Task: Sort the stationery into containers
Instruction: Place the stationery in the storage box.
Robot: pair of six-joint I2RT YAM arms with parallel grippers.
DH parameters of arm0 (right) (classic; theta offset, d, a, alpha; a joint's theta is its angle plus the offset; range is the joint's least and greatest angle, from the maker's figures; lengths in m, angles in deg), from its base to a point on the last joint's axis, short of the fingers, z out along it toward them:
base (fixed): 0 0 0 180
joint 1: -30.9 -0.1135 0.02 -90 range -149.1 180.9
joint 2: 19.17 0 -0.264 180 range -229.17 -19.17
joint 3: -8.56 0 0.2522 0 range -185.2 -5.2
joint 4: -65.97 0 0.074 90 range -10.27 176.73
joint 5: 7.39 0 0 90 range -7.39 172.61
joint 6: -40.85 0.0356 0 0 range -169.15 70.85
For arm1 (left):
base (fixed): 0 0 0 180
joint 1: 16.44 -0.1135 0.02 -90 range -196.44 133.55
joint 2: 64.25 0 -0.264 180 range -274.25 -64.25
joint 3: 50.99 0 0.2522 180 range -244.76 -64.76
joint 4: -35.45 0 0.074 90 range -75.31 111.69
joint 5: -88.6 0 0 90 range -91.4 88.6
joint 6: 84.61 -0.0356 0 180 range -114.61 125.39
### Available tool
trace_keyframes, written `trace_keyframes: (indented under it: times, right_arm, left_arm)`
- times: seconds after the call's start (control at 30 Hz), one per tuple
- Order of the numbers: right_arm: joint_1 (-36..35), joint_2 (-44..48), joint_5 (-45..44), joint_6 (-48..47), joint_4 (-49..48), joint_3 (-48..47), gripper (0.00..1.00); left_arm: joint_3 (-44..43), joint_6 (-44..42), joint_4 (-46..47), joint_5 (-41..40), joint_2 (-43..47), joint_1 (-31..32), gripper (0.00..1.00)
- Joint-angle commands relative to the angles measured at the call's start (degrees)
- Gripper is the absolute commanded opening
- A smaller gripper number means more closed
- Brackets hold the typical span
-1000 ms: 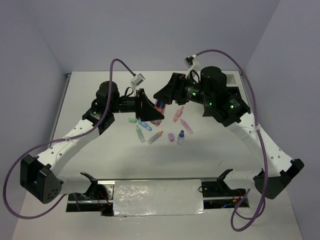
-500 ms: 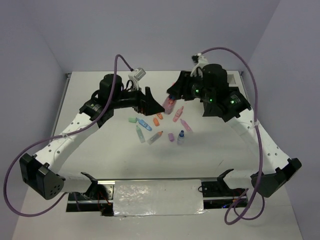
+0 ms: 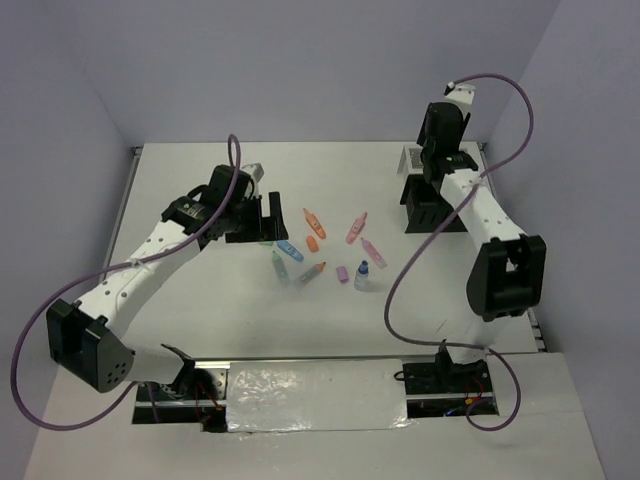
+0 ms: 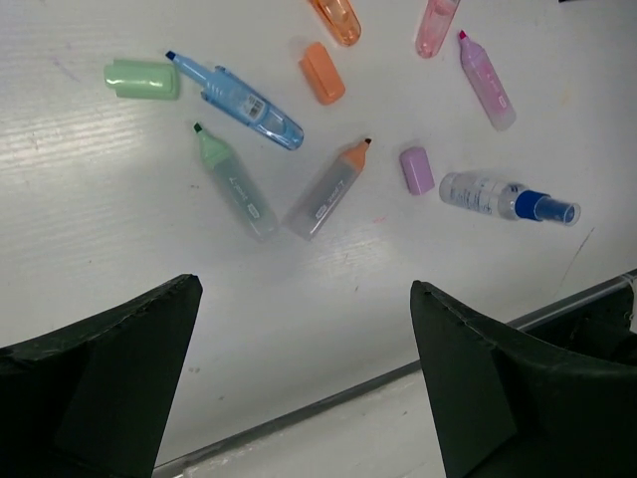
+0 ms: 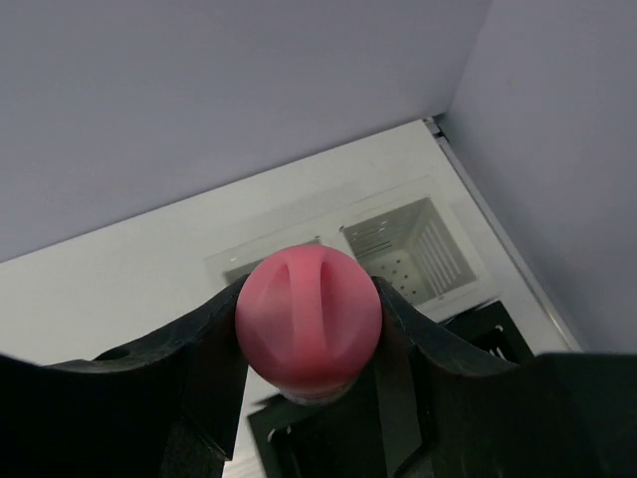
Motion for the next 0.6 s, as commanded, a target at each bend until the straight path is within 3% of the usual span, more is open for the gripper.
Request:
trace_keyframes:
  times: [0.0,0.17,0.57]
  right_arm:
    - [2.77,-3.55,-5.84,-4.28,-13.86,-4.83,0.0]
    - [6.47,-9.45,-4.61,-0.68,-13.0,-9.83,0.0]
    - [12.1,-12.0,1.71,0.29,-13.35,-8.35,0.0]
  left_arm:
    - [1.18,-0.89,1.55,1.59,5.68,0.31,0.99]
    - [1.45,-3.87,0.24,1.06,7.88,0.22,0.99]
    - [2.68,-6.78,2.96,4.23,6.39,0.31,0.99]
